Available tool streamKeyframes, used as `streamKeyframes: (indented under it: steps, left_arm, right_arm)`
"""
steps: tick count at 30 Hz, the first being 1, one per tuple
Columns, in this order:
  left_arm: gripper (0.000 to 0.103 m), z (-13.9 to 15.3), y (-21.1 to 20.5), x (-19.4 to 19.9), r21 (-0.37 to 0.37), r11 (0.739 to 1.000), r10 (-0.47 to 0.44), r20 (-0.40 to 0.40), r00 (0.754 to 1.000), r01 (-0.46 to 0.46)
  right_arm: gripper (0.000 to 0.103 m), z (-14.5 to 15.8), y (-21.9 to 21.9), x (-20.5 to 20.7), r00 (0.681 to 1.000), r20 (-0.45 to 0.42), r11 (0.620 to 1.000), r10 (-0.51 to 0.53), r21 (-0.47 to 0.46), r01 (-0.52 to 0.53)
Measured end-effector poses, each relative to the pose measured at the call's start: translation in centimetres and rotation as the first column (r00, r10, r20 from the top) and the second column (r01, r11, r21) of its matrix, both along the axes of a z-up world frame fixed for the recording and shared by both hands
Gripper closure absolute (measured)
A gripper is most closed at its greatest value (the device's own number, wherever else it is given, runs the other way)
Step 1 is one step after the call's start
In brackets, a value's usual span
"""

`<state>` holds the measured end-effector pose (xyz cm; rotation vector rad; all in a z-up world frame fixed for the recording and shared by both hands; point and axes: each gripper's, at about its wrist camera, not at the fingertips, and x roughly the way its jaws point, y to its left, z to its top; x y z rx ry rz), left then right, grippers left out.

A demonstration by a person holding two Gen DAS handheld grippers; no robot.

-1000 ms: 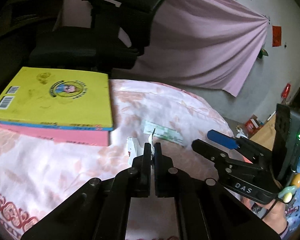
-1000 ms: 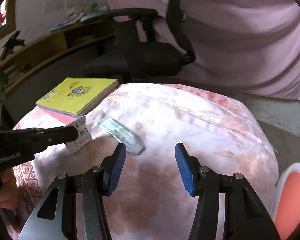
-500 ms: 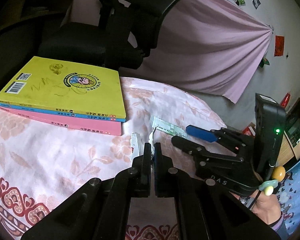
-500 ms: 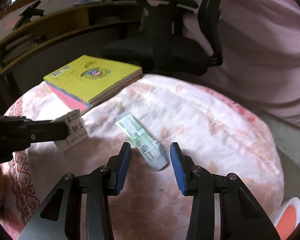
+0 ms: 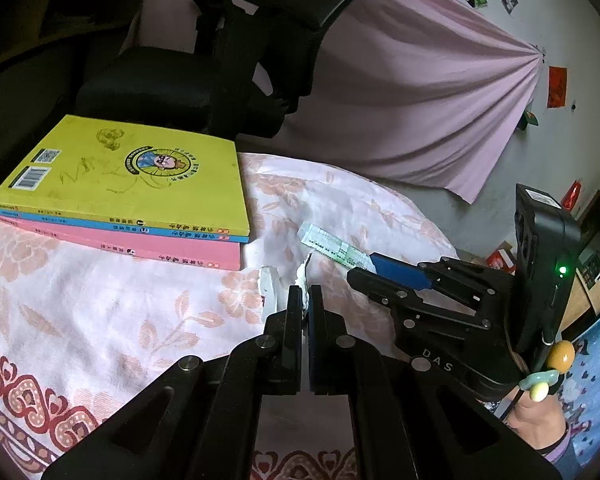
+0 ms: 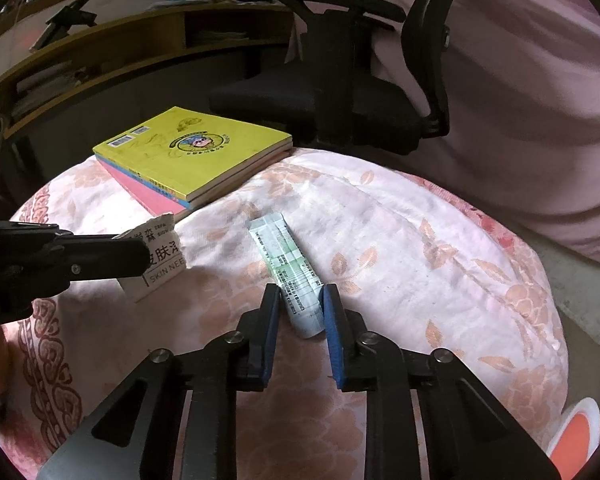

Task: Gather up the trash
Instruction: 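Lift the tag and tube and carry both tools over the orange basin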

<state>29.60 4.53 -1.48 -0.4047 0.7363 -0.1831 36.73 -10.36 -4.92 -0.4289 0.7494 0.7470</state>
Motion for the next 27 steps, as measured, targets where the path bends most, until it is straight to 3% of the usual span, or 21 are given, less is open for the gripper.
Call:
streamKeyframes:
  steps: [5, 11, 19, 27]
  left_arm:
    - [0.102, 0.4, -0.5, -0.4, 0.026, 1.000, -0.009, 0.037, 0.999, 0.008]
    - [0.102, 1.5, -1.6, -1.7, 0.092, 0.996, -0.007, 0.121, 0.993, -0.005]
    - [0.102, 3.2, -4.1, -4.5, 0.196, 0.980, -0.036, 0.262, 0.964, -0.016]
    - [0.102, 4.0, -6.5, -6.7, 0.241, 0.971, -0.077, 0.355, 0.932, -0.012]
  right_arm:
    - [0.084, 0.9, -1.1, -1.0, 0.998, 0.054, 0.999, -0.040, 0.030, 0.039]
    - [0.084, 2.9, -3.9, -3.8, 0.982, 0.131, 0.983, -0.133, 0.146, 0.114]
    - [0.084, 5.1, -7.6, -8.0, 0.941, 0.226, 0.940, -0.253, 0.288, 0.184]
    - [0.084, 6.5, -10.2, -12.0, 0.899, 0.261, 0.891, -0.352, 0.387, 0.236]
